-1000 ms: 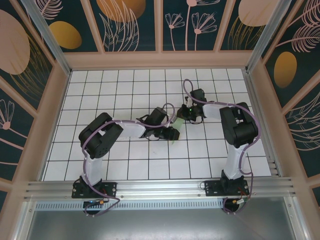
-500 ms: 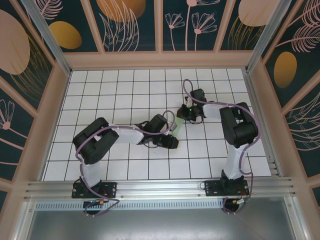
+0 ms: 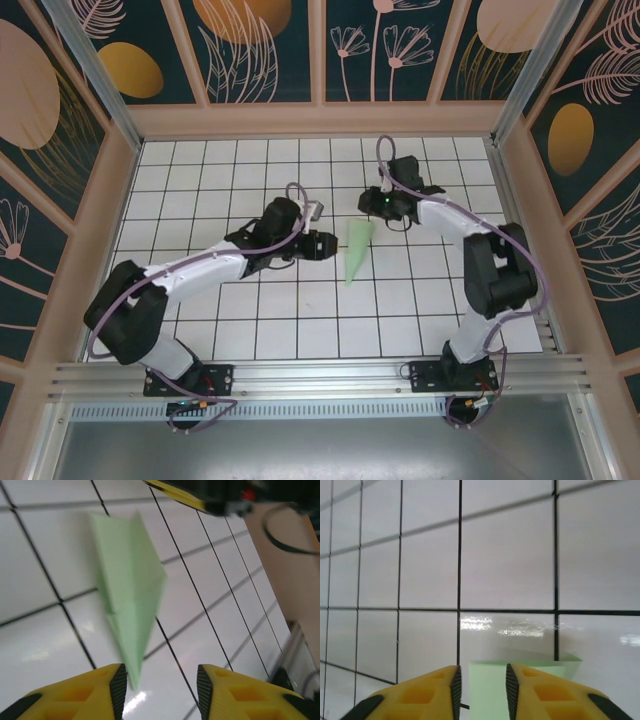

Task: Fold a paper plane with a square sheet of paper (fold left side to right side)
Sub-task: Fold the wing for the fifth time at the center of the table, then turn over the paper plane at the center of the table.

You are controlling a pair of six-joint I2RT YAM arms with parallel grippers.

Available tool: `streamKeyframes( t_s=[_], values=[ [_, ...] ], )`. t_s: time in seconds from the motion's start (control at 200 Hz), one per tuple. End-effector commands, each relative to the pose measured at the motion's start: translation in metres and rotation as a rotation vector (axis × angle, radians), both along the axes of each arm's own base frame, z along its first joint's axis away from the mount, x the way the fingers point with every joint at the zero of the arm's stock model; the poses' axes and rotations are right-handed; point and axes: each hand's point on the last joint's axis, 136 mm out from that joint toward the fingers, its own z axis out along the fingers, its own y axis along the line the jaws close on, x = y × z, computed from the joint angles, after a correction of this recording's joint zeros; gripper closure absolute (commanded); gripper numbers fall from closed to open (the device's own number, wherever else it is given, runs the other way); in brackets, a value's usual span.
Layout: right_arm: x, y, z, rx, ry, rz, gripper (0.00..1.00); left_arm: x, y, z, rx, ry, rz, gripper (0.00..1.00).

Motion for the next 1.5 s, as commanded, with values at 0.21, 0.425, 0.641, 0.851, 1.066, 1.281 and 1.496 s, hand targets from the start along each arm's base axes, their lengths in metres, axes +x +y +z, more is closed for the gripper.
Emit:
streamKeyframes(
  t_s=[0.21,0.425,0.641,0.851,1.066,1.281,1.496],
  values=[
    [-0.046,0.0,-0.016,-0.283,0.046,-0.079,0.46,0.036,0.073,0.015,0.122,-0.179,0.414,0.43],
    [-0.07,0.003,-0.051,-0.343,0.126,-0.08,0.46,0.03,0.082,0.006,0.139,-0.178,0.427,0.4],
    [-0.083,-0.019,-0.058,-0.401,0.129,-0.138,0.45,0.026,0.081,-0.002,0.13,-0.158,0.418,0.39],
    [-0.097,-0.019,-0.075,-0.304,0.185,-0.132,0.46,0.026,0.078,-0.006,0.138,-0.145,0.403,0.38],
    [-0.098,-0.009,-0.07,-0.129,0.167,-0.097,0.55,0.026,0.079,-0.007,0.145,-0.141,0.403,0.37],
    [-0.098,0.014,-0.045,0.023,0.122,0.004,0.97,0.027,0.085,-0.003,0.159,-0.158,0.43,0.36],
    [-0.11,0.042,-0.013,0.124,0.074,0.203,1.0,0.028,0.096,0.013,0.172,-0.206,0.46,0.35]
  ],
)
